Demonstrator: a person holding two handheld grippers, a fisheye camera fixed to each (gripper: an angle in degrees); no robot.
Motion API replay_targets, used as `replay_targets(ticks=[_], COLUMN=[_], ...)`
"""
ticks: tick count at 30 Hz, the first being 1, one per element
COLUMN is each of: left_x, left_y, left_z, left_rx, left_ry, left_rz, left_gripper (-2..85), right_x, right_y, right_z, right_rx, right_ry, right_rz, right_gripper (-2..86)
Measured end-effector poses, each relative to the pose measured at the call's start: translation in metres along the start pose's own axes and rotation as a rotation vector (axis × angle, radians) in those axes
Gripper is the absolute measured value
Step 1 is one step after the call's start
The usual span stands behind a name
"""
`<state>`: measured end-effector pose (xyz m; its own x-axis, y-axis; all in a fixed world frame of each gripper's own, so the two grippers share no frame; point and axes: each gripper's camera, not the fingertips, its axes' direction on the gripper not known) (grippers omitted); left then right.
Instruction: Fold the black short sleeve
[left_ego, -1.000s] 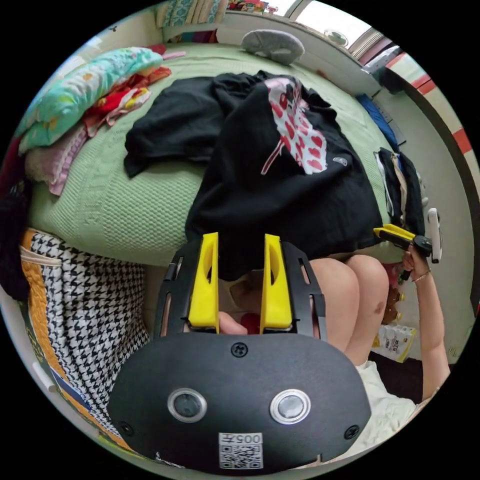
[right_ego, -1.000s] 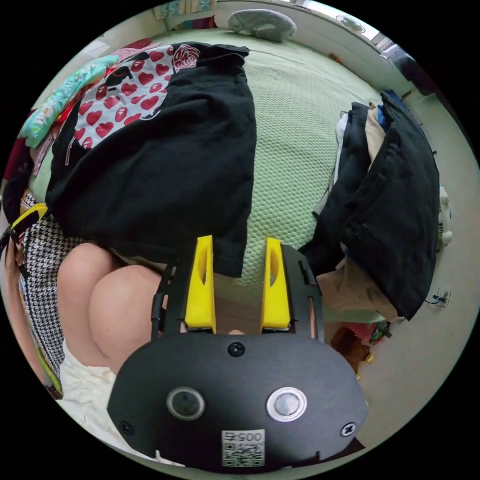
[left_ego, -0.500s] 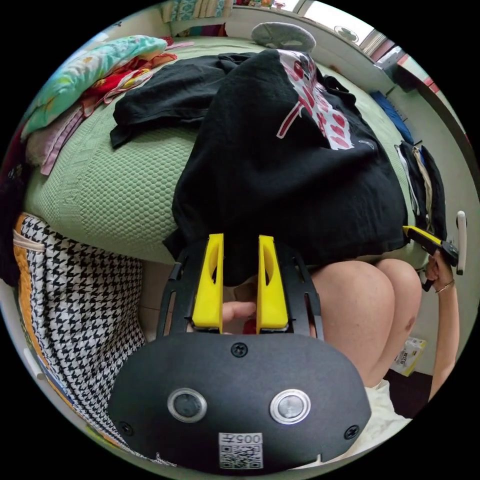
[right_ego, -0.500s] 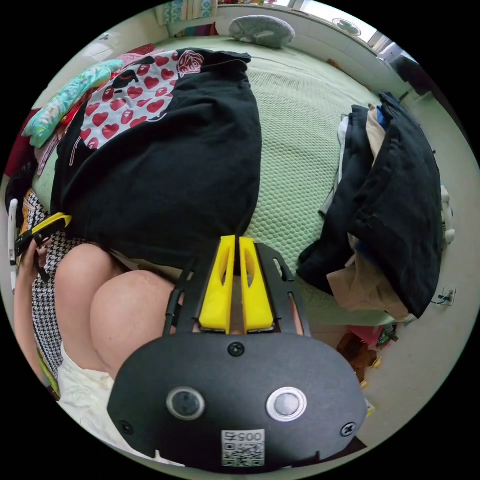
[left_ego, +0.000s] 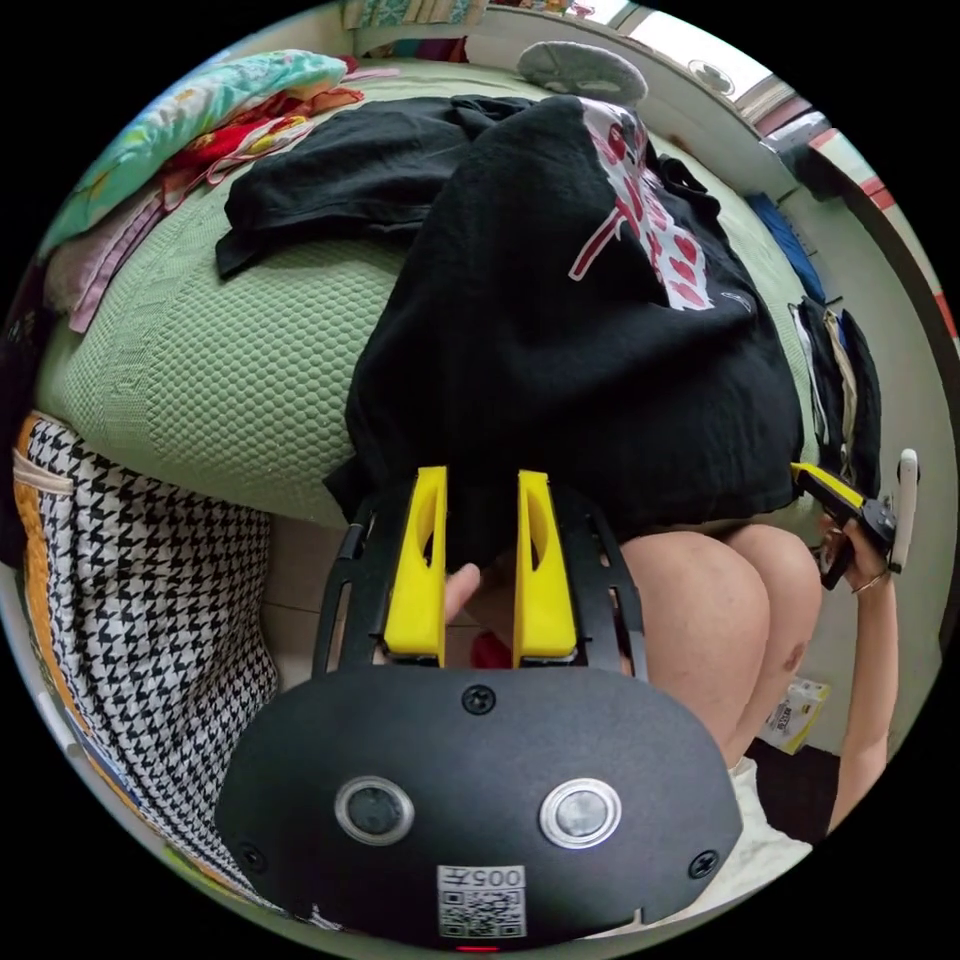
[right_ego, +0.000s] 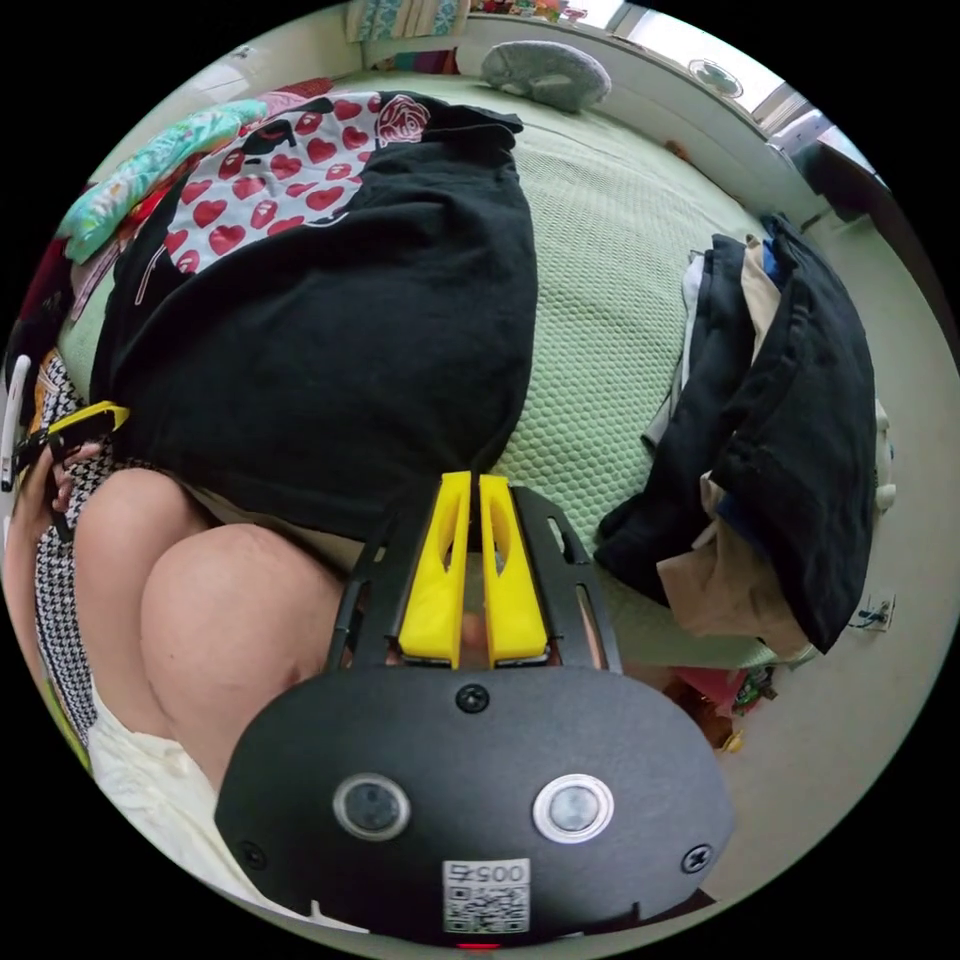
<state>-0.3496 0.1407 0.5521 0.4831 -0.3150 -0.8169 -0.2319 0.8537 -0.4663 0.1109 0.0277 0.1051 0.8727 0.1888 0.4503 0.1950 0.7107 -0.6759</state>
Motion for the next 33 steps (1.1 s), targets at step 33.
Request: replay_targets(ticks=[33], left_x=[0.028], left_y=[0.104], left_z=[-0.115], left_rx=[-0.087], left_ry=[0.147], left_rz=[0.369], left_gripper=[0.6], right_x=[0.087], right_y=[0.137], right_z=[-0.108], right_rx=[-0.024], right_ry=[-0.139], right_rz=[-0.042], right_gripper=[-1.2])
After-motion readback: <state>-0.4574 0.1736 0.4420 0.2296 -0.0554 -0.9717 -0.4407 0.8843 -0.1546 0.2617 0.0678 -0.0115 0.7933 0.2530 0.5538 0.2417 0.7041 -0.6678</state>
